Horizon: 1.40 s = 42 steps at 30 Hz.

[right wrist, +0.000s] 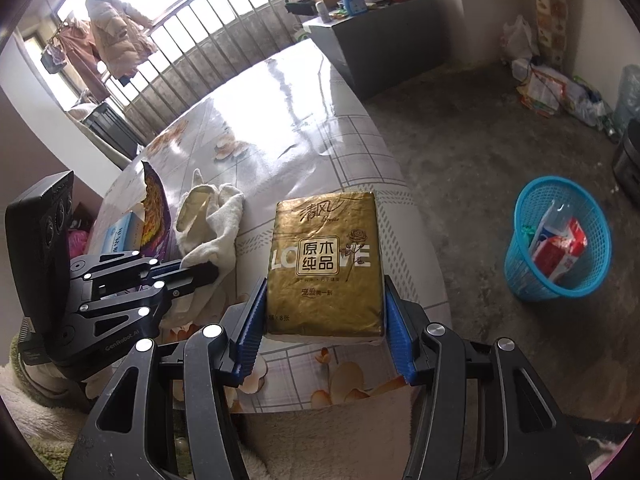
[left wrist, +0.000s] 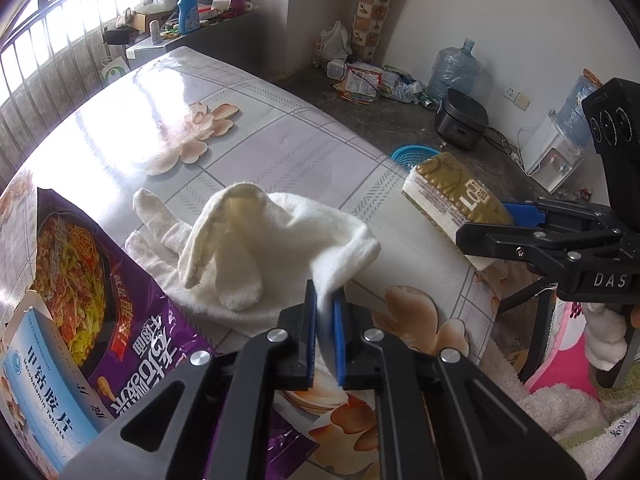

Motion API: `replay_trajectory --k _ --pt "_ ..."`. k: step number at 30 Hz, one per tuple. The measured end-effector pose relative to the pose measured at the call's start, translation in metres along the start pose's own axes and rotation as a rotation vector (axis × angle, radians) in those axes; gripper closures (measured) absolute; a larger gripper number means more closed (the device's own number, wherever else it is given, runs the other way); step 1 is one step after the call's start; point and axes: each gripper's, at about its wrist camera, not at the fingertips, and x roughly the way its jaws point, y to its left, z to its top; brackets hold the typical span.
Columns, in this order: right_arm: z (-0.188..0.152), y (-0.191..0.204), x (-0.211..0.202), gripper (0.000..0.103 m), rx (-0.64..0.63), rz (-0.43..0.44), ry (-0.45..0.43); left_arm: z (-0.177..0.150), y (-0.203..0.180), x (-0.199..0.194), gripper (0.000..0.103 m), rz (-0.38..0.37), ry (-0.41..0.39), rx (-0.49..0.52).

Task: Collect trash
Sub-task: 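Lift and carry the cloth in the left tool and tissue pack in the right tool to the wastebasket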

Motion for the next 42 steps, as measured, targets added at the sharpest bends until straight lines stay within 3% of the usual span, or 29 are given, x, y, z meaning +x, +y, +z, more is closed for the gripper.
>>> replay_trajectory --k 14,27,35,42 --pt "0.000 -0.018 -0.005 0.052 0.097 0.041 -0.013 0.016 -0.016 -0.024 0.096 0.014 -0.066 0.025" --pt "-0.003 -0.036 -0.021 0.052 0.148 0.053 -0.060 0.043 -0.042 -0.030 0.096 -0.033 -0.098 0.064" --pt "-0.006 -0.060 -0.034 0.052 0.224 0.042 -0.100 0.086 -0.072 -0.028 0.097 -0.136 -0.131 0.122" --pt "-0.012 -0.110 -0.065 0.052 0.364 -0.057 -0.181 0.150 -0.118 -0.021 0.097 -0.271 -0.174 0.213"
